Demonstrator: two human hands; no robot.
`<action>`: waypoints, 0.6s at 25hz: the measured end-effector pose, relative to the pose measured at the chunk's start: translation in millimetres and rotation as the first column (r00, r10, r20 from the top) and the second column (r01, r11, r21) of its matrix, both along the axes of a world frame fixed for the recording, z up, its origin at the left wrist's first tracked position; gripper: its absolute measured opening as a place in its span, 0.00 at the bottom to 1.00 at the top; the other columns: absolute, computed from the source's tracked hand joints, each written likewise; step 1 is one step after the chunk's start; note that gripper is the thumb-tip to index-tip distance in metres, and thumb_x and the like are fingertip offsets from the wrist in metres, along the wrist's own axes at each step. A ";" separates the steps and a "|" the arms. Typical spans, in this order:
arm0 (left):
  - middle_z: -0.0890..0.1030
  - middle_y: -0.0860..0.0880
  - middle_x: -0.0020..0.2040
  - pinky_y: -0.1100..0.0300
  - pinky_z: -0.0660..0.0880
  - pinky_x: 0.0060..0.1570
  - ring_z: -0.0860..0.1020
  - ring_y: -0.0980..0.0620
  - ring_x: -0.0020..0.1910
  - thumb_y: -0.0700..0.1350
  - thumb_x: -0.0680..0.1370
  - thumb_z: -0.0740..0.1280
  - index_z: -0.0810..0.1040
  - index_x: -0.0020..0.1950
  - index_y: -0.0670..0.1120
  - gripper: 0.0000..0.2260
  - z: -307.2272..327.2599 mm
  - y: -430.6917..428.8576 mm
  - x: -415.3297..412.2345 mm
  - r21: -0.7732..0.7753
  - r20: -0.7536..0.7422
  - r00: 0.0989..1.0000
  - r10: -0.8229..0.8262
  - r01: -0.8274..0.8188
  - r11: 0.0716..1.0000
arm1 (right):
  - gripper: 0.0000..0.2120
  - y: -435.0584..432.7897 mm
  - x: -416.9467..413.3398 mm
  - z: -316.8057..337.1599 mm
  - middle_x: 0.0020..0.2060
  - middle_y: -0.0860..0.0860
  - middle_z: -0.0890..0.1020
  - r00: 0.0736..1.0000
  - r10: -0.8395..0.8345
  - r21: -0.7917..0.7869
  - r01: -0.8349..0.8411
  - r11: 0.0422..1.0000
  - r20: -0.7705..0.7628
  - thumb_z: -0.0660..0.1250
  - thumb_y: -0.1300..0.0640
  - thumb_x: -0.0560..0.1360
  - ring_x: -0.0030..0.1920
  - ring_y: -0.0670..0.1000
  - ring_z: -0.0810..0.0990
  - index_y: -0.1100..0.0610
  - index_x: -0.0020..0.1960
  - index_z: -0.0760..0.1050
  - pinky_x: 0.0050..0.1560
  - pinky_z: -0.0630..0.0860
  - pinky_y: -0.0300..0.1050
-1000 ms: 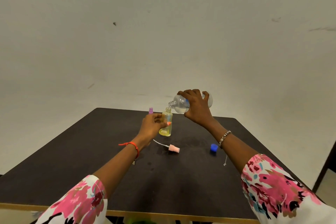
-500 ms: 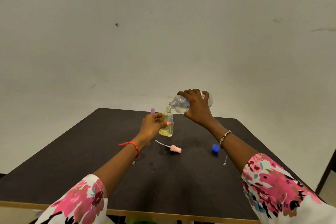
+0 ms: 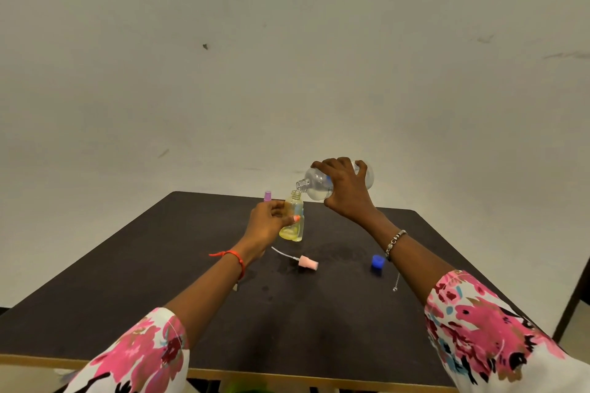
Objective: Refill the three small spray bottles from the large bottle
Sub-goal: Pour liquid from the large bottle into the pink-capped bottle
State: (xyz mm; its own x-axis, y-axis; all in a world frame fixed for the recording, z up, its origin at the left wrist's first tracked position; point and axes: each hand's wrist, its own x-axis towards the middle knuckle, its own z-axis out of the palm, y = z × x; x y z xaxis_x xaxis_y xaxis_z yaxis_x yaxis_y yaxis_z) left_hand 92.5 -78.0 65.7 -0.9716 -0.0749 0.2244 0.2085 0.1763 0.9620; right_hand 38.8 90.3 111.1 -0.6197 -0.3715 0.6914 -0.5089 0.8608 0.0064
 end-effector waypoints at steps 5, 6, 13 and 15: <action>0.79 0.39 0.57 0.47 0.76 0.58 0.79 0.43 0.55 0.36 0.70 0.71 0.74 0.61 0.38 0.20 0.0 -0.1 0.8 0.000 0.003 1.000 0.003 -0.003 1.000 | 0.28 0.4 2.5 0.4 0.58 0.53 0.77 1.000 -0.005 0.001 0.005 1.000 -0.013 0.68 0.65 0.64 0.62 0.59 0.70 0.52 0.63 0.70 0.63 0.55 0.61; 0.79 0.40 0.57 0.48 0.76 0.58 0.79 0.44 0.55 0.36 0.70 0.71 0.74 0.61 0.38 0.20 -0.1 -0.2 0.7 0.000 0.001 1.000 0.004 -0.004 1.000 | 0.28 0.8 2.7 0.6 0.58 0.53 0.77 1.000 -0.006 0.002 0.006 1.000 -0.014 0.69 0.65 0.64 0.62 0.59 0.70 0.52 0.63 0.71 0.63 0.55 0.61; 0.79 0.41 0.55 0.50 0.76 0.57 0.78 0.46 0.53 0.36 0.71 0.71 0.74 0.61 0.37 0.19 0.4 -0.9 3.4 -0.002 -0.008 1.000 0.000 0.000 1.000 | 0.29 0.0 3.6 -0.9 0.58 0.53 0.77 1.000 0.000 -0.012 0.000 1.000 -0.015 0.69 0.65 0.63 0.62 0.58 0.71 0.52 0.63 0.71 0.63 0.55 0.61; 0.79 0.41 0.56 0.50 0.76 0.57 0.79 0.45 0.54 0.36 0.71 0.71 0.74 0.61 0.38 0.19 0.4 -1.8 3.1 0.000 -0.007 1.000 0.001 -0.001 1.000 | 0.28 -0.1 4.0 0.3 0.58 0.53 0.77 1.000 0.006 -0.006 -0.006 1.000 -0.010 0.69 0.64 0.64 0.62 0.58 0.70 0.52 0.63 0.70 0.63 0.55 0.61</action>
